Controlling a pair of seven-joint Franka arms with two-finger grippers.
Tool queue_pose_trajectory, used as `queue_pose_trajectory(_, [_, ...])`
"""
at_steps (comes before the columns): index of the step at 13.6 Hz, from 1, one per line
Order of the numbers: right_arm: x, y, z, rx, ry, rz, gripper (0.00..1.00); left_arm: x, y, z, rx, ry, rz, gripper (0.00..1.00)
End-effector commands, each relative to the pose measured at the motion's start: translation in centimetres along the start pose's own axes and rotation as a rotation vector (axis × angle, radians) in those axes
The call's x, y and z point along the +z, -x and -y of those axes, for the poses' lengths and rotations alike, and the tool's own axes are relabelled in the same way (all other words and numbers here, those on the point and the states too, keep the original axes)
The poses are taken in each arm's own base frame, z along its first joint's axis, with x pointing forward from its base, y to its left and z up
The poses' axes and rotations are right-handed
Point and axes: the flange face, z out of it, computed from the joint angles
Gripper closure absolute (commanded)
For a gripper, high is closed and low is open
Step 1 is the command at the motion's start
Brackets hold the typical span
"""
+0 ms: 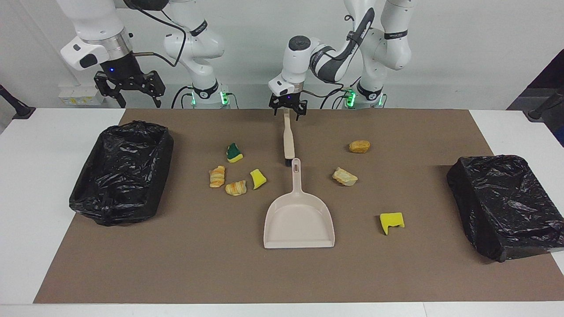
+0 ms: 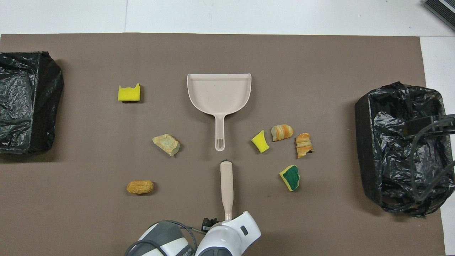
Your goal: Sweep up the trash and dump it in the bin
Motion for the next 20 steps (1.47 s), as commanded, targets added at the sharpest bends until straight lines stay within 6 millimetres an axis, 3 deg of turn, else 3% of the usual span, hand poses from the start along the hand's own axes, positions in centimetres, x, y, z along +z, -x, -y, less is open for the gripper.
queue_pose_trajectory(1, [-0.3, 1.2, 0.0, -0.019, -0.016, 0.019, 0.0, 0.2, 0.5, 0.2, -0.035, 0.014, -0.007, 0.0])
queue_pose_trajectory(5, [-0.2, 1.2, -0.7, -0.028, 0.008, 0.017, 0.0, 0.4, 0.5, 0.2, -0.035, 0.011, -0.004, 0.33])
queue_pose_trajectory(8, [-0.1, 0.9, -0.2, -0.029, 0.0, -0.004, 0.0, 0.8, 0.7, 0.2, -0.032, 0.004, 0.003, 0.35])
queue_pose_trajectory(9, [0.4, 0.9, 0.0, -0.03, -0.003, 0.001, 0.0, 1.0, 0.7, 0.3, -0.033, 0.0, 0.007, 0.43])
queue_pose_trajectory(11, [0.7, 0.7, 0.0, -0.035, -0.006, -0.002, 0.0, 1.0, 0.7, 0.4, -0.034, -0.004, 0.012, 0.94])
queue_pose_trajectory(12, [1.1, 0.7, 0.1, -0.036, -0.008, 0.005, 0.0, 1.1, 0.7, 0.5, -0.036, -0.008, 0.016, 1.0])
queue_pose_trajectory(14, [1.3, 0.7, 0.4, -0.043, -0.009, 0.01, 0.0, 0.8, 0.1, 0.8, -0.037, -0.004, 0.012, 1.0])
queue_pose_trajectory(17, [2.5, -0.8, 3.1, -0.074, -0.01, 0.007, 0.0, -2.3, -1.9, 2.4, -0.058, -0.028, 0.041, 1.0])
queue_pose_trajectory(20, [3.3, -3.1, 7.7, -0.027, -0.035, -0.027, 0.0, -6.1, -3.7, 4.0, -0.048, -0.06, 0.099, 1.0])
